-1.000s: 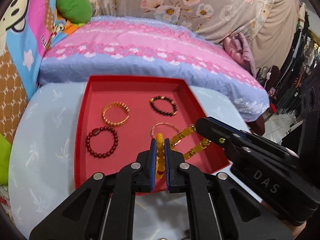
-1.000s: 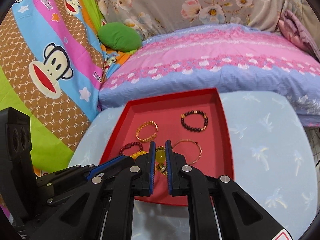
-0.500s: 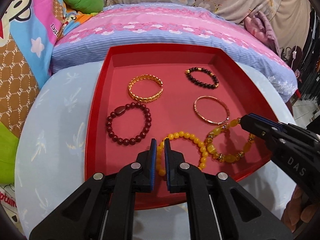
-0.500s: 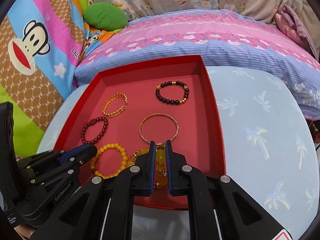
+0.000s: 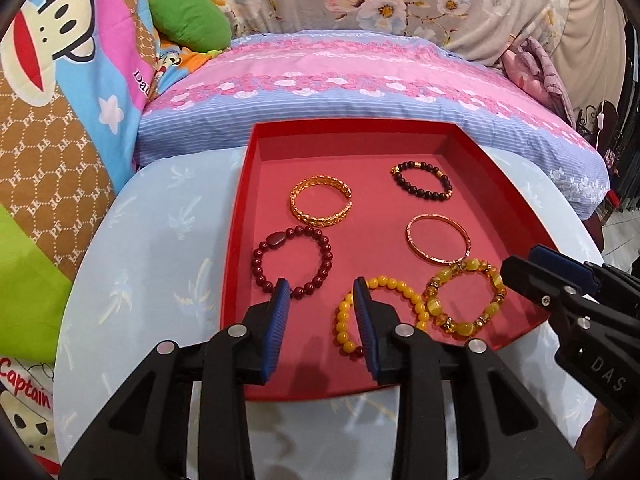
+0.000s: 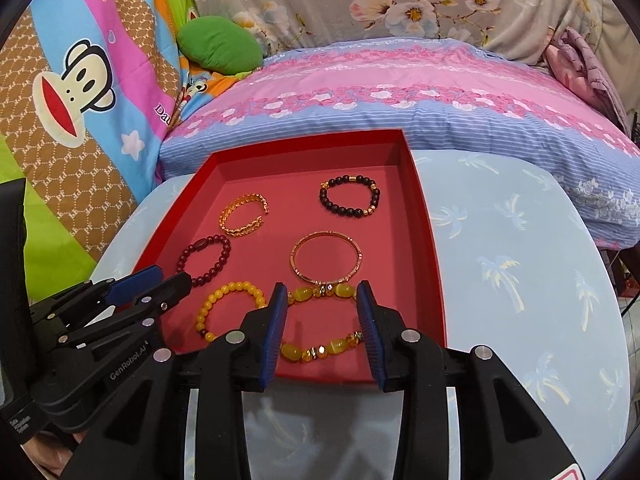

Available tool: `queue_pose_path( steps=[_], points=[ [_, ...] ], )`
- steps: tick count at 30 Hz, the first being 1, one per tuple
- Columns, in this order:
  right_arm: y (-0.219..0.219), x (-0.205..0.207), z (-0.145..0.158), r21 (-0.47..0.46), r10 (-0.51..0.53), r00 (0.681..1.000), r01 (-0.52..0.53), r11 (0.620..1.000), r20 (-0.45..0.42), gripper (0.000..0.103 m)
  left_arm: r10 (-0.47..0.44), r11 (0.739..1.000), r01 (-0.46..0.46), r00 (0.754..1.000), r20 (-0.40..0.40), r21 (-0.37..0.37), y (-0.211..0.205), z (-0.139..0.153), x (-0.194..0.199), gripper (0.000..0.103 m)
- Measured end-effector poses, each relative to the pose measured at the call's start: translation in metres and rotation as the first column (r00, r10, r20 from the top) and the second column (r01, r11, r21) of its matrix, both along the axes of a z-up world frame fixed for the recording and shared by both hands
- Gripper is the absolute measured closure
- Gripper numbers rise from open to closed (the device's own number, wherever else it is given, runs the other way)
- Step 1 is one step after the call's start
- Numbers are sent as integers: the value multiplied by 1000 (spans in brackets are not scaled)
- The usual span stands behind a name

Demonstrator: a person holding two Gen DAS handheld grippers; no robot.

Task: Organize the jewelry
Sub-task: 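Withdraw both grippers from the tray toward the rings and garnet bracelet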

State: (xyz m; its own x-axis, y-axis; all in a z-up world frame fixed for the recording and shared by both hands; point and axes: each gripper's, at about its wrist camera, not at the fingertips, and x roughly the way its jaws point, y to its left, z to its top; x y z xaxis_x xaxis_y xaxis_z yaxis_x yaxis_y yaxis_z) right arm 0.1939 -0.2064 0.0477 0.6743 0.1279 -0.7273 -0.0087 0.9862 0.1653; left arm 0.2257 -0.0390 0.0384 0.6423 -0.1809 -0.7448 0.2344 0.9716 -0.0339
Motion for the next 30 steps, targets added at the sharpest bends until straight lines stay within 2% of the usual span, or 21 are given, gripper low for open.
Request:
queue_pose_path(
  steps=[13, 15, 20, 30],
  points=[
    [13, -72, 12, 0, 16, 1000, -16, 1000, 22, 67, 1, 1000, 0, 999, 33, -11, 11, 17, -66, 71],
    [13, -85, 10, 0, 13, 1000, -13, 1000, 18, 67, -2, 1000, 3, 999, 33, -11, 13, 17, -78, 68],
    [5, -112, 1, 22, -4, 1000, 4, 1000, -8, 67, -3, 1000, 3, 1000, 22, -10, 21, 10, -107, 67],
    [-1, -154, -24, 60, -32, 997, 36, 998, -73, 67, 18, 999, -20, 999, -50, -31, 40, -21, -150, 67]
  ],
)
